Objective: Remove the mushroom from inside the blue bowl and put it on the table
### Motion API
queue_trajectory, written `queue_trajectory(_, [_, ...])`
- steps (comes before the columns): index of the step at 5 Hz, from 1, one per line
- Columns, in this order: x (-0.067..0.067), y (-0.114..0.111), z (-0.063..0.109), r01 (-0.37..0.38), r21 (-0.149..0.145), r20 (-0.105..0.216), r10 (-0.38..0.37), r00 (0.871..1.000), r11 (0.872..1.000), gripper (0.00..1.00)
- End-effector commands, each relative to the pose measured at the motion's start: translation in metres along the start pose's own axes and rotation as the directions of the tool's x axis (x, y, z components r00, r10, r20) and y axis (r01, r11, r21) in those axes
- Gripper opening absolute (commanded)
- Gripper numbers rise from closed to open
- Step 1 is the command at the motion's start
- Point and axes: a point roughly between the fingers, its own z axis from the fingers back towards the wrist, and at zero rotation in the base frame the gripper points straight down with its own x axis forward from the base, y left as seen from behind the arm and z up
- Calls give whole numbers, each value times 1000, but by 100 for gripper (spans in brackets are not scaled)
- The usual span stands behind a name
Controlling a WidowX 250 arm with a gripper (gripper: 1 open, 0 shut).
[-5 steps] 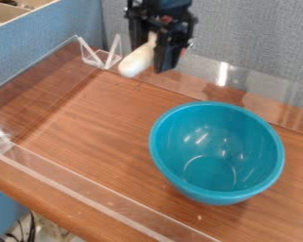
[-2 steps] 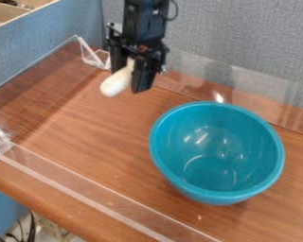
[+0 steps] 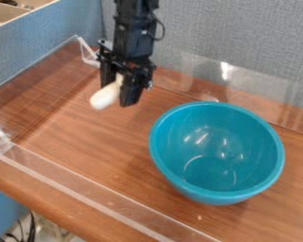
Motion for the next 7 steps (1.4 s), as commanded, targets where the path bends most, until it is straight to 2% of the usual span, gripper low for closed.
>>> queue_trajectory(1, [2,13,8,-21,23,30,20,999,1000,0])
queue_trajectory(4, [7,27,-3,-34,13,4,34,999,999,0])
queue_trajectory(7, [8,34,-8,-42,-2,-4,42,999,999,0])
